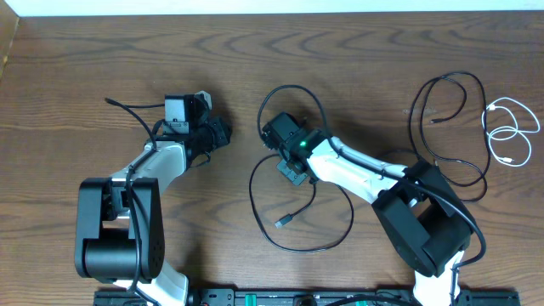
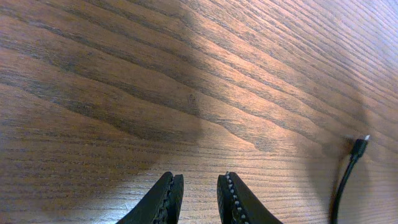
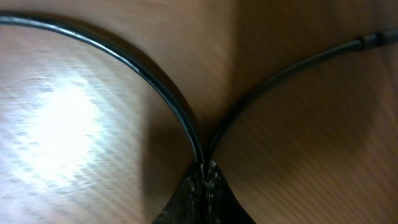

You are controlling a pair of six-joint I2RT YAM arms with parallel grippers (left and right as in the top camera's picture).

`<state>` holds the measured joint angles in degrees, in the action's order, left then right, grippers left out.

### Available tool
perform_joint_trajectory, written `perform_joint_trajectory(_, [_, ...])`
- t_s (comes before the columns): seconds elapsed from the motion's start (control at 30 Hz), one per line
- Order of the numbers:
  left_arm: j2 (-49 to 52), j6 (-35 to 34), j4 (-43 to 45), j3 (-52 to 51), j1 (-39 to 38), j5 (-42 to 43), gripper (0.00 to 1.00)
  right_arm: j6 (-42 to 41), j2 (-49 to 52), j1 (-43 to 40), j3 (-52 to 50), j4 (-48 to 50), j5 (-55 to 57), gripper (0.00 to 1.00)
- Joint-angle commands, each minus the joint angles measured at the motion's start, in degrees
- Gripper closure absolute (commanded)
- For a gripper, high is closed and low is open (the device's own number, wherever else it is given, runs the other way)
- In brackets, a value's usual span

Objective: Untangle cables

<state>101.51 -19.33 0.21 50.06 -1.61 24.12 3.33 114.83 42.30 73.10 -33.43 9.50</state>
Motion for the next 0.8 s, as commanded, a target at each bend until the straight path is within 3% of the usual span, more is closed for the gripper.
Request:
perform_joint_trajectory(0.0, [-0.33,0.13,-0.13,-0.24,0.20,0.76,0.75,-5.57,3.28,-1.29,-1.62,-0.94,2.47,0.99])
perform_joint_trajectory(0.77, [-0.33,0.11,-0.13,-0.24,0.20,0.76,0.75,-12.20,-2.67,-5.55,-1.60,-1.31,-5.16,0.99])
